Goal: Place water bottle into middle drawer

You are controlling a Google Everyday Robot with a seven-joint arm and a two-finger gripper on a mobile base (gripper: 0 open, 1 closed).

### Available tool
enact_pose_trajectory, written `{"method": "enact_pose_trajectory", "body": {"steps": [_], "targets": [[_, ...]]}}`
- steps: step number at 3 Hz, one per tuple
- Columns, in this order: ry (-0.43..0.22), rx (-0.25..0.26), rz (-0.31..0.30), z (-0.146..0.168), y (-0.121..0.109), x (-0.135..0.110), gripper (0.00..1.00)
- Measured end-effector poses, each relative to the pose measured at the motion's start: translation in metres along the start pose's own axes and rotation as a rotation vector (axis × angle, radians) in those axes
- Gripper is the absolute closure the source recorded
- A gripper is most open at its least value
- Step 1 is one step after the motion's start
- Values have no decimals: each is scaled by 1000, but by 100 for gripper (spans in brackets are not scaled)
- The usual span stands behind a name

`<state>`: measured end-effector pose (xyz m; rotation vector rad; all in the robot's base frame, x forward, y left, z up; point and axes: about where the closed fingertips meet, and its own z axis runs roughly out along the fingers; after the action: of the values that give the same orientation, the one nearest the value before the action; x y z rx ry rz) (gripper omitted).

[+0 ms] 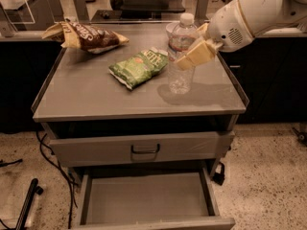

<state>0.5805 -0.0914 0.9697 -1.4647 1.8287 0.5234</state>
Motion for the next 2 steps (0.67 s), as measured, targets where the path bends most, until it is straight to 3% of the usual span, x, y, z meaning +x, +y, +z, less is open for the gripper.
{"method": "enact_pose_trajectory", "body": {"steps": [1,2], "targets": [[-1,0,2,0,0,0,100],[0,5,23,1,16,10,100]]}}
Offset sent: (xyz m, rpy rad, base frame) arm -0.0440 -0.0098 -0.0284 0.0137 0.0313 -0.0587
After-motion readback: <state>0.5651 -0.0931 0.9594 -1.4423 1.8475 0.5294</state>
